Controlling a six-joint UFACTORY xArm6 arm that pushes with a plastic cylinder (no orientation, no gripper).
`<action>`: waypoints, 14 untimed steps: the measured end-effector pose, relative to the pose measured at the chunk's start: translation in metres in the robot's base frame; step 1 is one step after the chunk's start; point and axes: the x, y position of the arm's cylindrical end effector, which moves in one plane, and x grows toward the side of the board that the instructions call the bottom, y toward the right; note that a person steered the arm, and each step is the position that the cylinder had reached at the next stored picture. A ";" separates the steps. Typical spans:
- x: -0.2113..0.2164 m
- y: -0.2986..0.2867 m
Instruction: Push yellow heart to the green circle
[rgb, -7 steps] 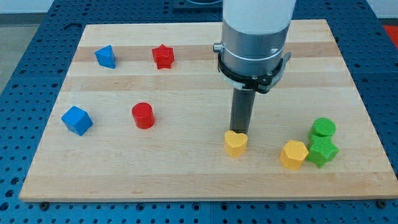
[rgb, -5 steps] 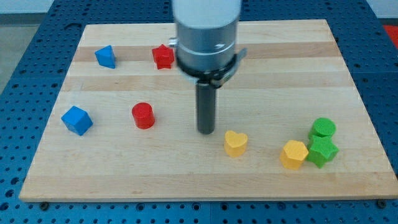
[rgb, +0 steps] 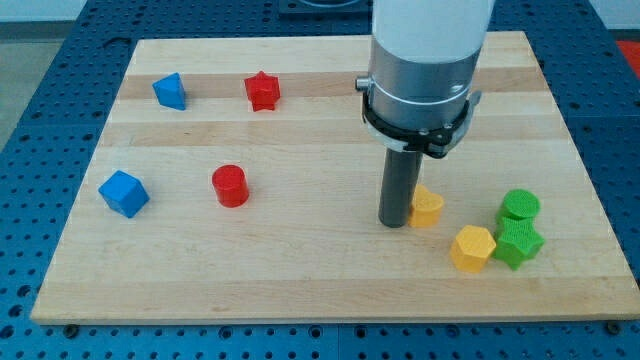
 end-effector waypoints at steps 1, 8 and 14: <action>-0.001 -0.004; -0.033 0.096; -0.032 -0.003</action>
